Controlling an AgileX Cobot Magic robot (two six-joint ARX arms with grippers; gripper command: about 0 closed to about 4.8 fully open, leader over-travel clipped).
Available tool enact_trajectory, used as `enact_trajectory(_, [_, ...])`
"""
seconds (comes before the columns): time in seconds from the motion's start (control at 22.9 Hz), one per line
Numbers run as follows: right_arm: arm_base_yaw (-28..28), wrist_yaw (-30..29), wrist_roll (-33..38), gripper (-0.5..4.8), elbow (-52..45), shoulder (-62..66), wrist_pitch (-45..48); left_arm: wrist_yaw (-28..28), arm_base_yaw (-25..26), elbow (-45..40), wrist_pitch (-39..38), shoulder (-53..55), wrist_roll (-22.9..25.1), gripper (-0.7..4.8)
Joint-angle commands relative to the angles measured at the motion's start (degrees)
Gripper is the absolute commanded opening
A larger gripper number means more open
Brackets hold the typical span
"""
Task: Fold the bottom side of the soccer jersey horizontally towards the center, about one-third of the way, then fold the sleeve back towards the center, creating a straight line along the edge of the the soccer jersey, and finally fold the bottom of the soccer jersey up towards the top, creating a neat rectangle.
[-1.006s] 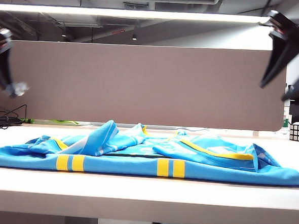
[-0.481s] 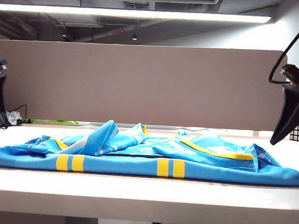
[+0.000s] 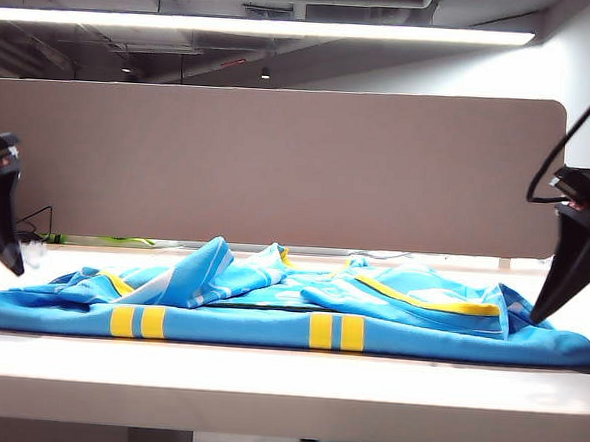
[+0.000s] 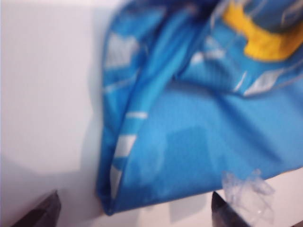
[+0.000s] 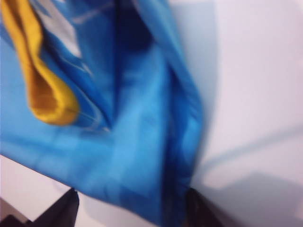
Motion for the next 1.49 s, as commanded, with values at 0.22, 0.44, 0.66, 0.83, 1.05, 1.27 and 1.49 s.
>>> enact_trajectory(0.22, [0.13,-1.79,1.31,3.16,-0.20,4.61,1.97,0.48,-0.52,-6.05,5.51,0.15,-0.59,4.04])
enact_trajectory(0.44, [0.13,-1.77,1.31,3.15,-0.22,4.68,2.29,3.93,-0.57,-6.69,7.58,1.20,-1.79,3.98])
enact_trajectory(0.66, [0.13,-1.77,1.31,3.15,-0.22,4.68,2.27,5.42,-1.66,-6.69,8.63,3.74,-2.73,3.94])
enact_trajectory(0.83, [0.15,-1.79,1.49,3.12,-0.22,4.68,2.43,5.38,-3.02,-6.69,8.85,4.57,-2.56,3.67])
enact_trajectory(1.05, [1.20,-1.99,1.51,1.00,-0.22,4.72,4.39,5.42,-5.40,-6.69,13.05,4.59,-2.60,0.79])
enact_trajectory(1.27, [2.01,-2.93,1.51,-0.08,-0.22,4.46,5.88,6.12,-6.23,-6.67,16.13,4.17,-2.78,-0.05])
enact_trajectory(1.49, [1.95,-2.62,-4.20,-0.08,-0.22,-4.92,-5.86,6.86,-6.21,-6.69,4.57,-6.58,-0.85,-0.05])
